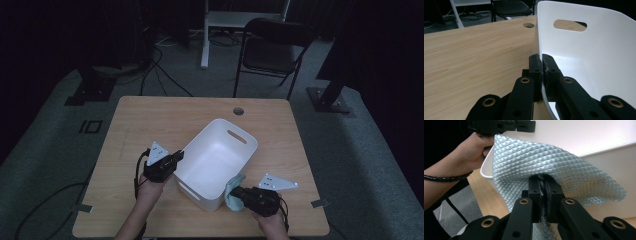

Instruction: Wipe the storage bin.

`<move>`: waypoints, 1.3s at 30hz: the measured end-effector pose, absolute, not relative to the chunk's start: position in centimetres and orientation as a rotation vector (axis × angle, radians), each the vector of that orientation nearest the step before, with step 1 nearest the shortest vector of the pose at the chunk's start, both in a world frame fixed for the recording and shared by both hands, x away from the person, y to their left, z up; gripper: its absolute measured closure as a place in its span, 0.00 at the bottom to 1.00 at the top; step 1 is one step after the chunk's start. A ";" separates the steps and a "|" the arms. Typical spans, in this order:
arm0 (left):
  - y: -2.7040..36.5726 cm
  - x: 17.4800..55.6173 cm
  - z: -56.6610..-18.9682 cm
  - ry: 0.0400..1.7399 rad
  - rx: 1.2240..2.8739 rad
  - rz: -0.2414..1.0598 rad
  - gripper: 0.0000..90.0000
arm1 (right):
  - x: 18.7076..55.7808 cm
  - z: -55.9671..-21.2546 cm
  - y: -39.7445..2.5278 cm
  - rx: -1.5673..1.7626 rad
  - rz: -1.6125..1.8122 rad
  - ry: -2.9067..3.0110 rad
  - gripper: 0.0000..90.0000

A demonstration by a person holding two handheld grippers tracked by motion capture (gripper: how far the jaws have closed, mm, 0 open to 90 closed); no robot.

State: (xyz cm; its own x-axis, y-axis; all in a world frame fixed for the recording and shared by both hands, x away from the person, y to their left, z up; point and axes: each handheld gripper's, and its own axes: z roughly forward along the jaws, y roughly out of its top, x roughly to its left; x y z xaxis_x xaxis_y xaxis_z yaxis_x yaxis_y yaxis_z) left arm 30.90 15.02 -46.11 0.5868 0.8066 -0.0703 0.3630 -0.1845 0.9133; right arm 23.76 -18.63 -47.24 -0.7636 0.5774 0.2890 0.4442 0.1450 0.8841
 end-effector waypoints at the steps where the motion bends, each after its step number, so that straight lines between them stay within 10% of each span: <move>1: 15.0 30.9 -46.1 0.961 1.779 0.534 0.97 | 23.8 -47.3 -18.6 1.024 1.691 2.282 0.95; 39: 14.9 30.9 -46.1 0.966 1.779 0.541 0.97 | 23.2 -47.6 -17.8 0.967 1.662 2.382 0.95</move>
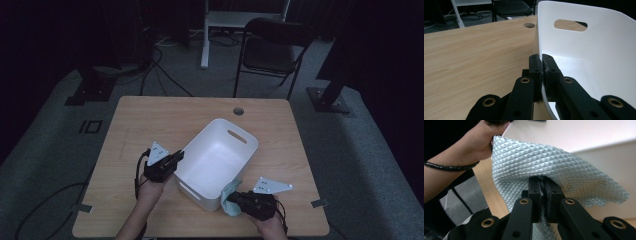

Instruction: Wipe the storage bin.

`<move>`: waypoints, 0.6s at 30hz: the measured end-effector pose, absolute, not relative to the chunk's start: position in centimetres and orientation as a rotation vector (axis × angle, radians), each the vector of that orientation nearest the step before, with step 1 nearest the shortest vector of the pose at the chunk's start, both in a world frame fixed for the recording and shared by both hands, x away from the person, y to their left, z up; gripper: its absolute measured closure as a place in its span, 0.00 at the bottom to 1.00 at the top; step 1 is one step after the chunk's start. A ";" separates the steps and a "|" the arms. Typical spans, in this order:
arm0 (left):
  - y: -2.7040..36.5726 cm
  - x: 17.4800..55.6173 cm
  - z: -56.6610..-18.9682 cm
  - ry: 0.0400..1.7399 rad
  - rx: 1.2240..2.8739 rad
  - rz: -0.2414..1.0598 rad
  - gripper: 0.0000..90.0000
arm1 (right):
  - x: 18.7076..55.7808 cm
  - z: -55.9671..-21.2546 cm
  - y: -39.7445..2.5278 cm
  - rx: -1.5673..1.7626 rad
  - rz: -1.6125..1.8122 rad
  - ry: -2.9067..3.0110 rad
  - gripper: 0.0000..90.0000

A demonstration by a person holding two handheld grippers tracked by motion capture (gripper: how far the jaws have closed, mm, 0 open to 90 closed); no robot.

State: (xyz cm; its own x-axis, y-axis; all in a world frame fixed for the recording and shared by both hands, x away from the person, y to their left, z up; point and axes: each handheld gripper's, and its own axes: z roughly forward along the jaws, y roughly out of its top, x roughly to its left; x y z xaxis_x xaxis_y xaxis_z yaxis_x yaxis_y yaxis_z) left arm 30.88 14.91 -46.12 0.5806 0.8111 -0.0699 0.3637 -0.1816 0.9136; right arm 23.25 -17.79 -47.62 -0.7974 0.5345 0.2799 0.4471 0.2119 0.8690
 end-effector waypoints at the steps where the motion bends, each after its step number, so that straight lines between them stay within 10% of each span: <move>1: 14.9 30.9 -46.1 0.967 1.777 0.540 0.97 | 23.2 -47.5 -17.8 0.967 1.652 2.388 0.95; 18: 14.9 30.9 -46.1 0.964 1.779 0.533 0.97 | 22.0 -46.6 -16.9 0.836 1.716 2.442 0.95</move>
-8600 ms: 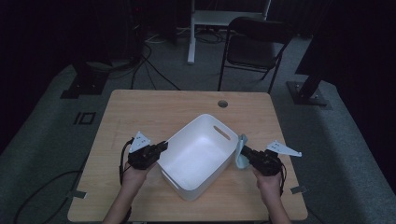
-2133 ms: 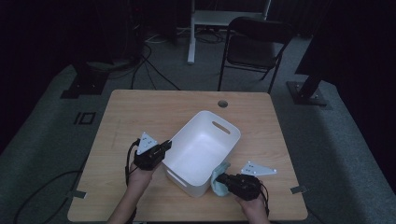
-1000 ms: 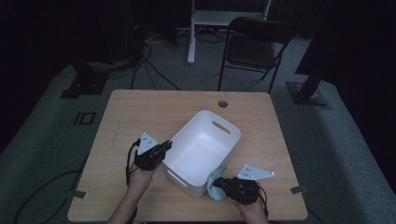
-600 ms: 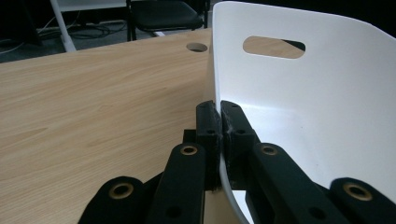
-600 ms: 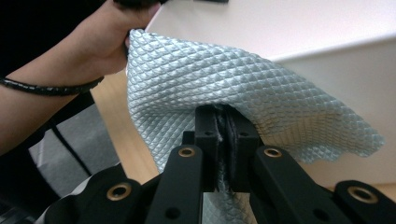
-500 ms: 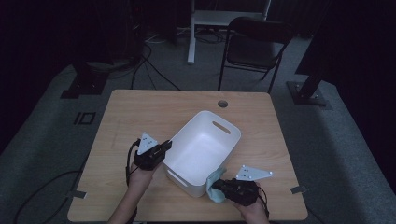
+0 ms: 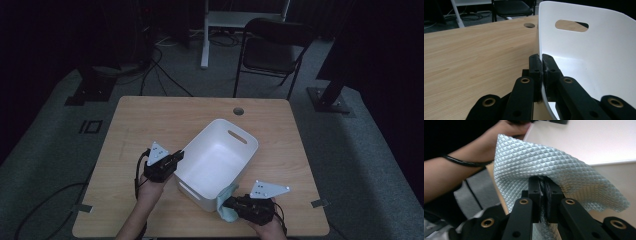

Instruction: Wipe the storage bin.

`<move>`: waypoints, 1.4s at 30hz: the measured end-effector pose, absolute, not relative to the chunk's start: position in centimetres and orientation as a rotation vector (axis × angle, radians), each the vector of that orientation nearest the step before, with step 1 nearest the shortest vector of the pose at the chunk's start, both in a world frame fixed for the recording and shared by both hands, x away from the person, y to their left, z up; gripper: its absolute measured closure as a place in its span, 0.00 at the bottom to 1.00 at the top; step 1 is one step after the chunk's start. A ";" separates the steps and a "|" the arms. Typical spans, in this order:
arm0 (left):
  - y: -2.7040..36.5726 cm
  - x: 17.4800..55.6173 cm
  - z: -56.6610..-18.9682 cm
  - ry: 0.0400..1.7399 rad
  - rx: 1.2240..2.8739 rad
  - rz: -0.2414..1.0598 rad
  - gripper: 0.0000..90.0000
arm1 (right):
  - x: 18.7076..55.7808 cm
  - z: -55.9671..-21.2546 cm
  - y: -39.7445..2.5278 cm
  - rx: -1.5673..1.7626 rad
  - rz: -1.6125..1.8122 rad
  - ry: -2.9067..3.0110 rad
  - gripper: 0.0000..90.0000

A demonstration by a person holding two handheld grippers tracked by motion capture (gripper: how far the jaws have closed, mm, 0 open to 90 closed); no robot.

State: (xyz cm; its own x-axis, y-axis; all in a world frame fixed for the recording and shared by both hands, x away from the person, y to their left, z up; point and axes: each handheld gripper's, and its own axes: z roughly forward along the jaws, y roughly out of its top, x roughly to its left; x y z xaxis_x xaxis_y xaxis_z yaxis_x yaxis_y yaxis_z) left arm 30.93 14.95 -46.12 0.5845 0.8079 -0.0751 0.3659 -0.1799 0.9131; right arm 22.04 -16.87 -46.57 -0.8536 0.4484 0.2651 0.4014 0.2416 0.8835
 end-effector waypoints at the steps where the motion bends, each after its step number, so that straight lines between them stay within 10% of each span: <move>1: 14.9 30.9 -46.1 0.960 1.783 0.535 0.97 | 22.1 -46.7 -16.8 0.832 1.726 2.447 0.95; 42: 15.2 31.1 -46.2 0.925 1.792 0.507 0.97 | 31.8 -45.9 -27.9 1.207 1.452 1.978 0.94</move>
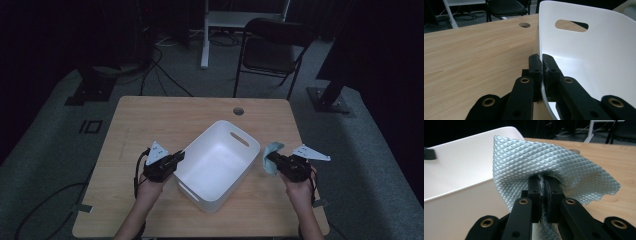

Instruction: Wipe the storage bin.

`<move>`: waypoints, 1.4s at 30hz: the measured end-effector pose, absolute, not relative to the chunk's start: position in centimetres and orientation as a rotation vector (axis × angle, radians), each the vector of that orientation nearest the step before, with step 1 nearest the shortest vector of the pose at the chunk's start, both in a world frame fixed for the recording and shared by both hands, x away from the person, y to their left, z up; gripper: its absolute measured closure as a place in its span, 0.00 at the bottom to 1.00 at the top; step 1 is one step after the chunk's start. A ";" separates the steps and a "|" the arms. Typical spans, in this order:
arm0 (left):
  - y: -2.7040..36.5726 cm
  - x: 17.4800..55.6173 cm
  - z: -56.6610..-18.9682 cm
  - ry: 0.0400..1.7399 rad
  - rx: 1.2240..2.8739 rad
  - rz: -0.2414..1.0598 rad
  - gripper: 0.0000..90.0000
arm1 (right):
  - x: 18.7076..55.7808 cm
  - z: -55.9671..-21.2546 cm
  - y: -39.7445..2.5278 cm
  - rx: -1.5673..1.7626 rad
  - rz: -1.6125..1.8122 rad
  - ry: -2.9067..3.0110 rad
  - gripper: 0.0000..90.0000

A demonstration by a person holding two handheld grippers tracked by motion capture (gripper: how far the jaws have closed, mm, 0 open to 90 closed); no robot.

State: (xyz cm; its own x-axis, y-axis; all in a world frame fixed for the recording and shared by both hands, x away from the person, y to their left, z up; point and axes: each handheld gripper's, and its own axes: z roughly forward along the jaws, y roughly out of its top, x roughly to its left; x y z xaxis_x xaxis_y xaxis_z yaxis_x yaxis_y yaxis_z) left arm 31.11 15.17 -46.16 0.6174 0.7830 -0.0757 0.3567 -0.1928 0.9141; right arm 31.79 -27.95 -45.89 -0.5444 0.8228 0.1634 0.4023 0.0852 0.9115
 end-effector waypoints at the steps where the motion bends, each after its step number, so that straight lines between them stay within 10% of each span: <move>1: 15.2 31.1 -46.2 0.926 1.790 0.505 0.97 | 31.9 -46.0 -27.9 1.208 1.472 1.971 0.94; 42: 15.1 31.2 -46.2 0.893 1.806 0.514 0.97 | 33.0 -50.9 -26.3 1.262 1.460 2.127 0.93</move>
